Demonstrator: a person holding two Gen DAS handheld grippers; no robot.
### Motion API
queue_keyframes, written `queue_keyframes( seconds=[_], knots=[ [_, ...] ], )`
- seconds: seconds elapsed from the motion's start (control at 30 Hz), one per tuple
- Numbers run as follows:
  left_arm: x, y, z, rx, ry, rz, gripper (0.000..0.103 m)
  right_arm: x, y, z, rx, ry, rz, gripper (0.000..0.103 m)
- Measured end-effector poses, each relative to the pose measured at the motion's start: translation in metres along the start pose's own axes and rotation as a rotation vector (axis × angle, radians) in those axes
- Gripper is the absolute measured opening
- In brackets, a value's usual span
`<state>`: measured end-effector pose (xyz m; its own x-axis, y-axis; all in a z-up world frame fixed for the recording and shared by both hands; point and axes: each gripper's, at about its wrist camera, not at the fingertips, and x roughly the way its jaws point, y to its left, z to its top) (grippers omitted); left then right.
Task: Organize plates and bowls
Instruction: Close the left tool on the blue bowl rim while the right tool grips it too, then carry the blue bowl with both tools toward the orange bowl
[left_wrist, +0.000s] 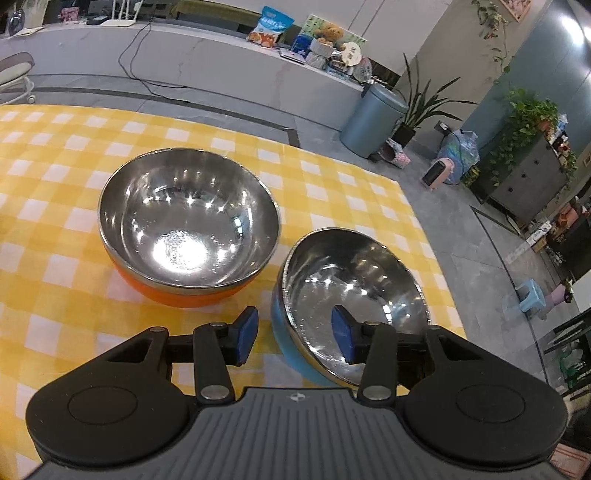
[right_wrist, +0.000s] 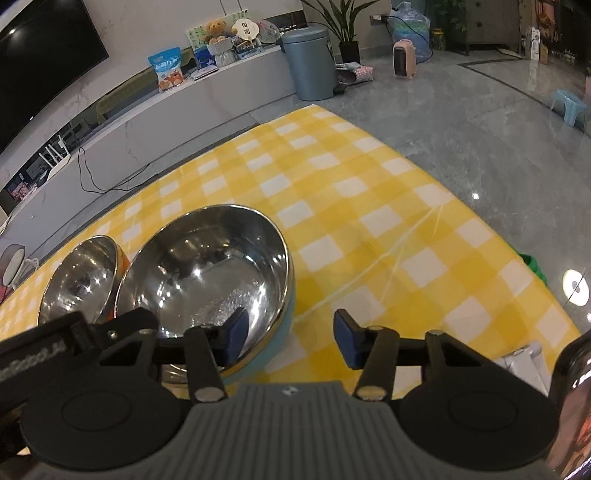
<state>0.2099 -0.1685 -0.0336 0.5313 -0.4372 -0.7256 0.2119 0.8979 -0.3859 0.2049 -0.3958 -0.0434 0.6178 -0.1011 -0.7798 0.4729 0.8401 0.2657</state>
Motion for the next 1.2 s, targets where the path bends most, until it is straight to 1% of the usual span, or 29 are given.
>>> queue_keyframes(
  seconds=[0.1,0.13,0.23,0.27,0.4,0.5,0.63,0.73,0.9,1.1,1.2],
  knots=[
    [0.000,0.001,0.001,0.005,0.004,-0.001,0.039,0.000,0.000,-0.001,0.004,-0.002,0.011,0.043],
    [0.000,0.002,0.002,0.003,0.002,-0.001,0.034,0.000,0.000,-0.001,0.009,-0.001,0.022,0.041],
    [-0.001,-0.001,0.004,0.011,-0.002,-0.009,0.023,-0.001,-0.002,0.001,0.027,0.002,0.059,0.027],
    [-0.002,-0.002,0.004,0.017,-0.002,-0.005,0.021,-0.001,-0.002,0.001,0.028,0.004,0.062,0.022],
    [-0.004,-0.007,0.002,0.038,-0.009,0.010,0.013,-0.003,-0.004,0.000,0.034,0.007,0.055,0.020],
    [-0.007,-0.008,0.002,0.040,-0.007,0.008,0.012,-0.006,-0.006,0.000,0.040,0.022,0.054,0.019],
    [-0.014,-0.006,-0.001,0.031,-0.005,0.013,0.012,-0.014,-0.014,-0.002,0.064,0.055,0.101,0.019],
    [-0.023,-0.001,-0.004,0.010,0.012,0.016,0.012,-0.022,-0.015,-0.006,0.053,0.057,0.124,0.019],
    [-0.048,0.010,-0.011,-0.024,-0.008,0.037,0.012,-0.042,-0.008,-0.017,0.003,0.051,0.173,0.019],
    [-0.082,0.026,-0.020,-0.060,-0.031,0.054,0.012,-0.062,0.002,-0.029,-0.038,0.068,0.257,0.019],
    [-0.098,0.034,-0.028,-0.077,-0.035,0.068,0.012,-0.071,0.008,-0.039,-0.069,0.079,0.278,0.019]
  ],
)
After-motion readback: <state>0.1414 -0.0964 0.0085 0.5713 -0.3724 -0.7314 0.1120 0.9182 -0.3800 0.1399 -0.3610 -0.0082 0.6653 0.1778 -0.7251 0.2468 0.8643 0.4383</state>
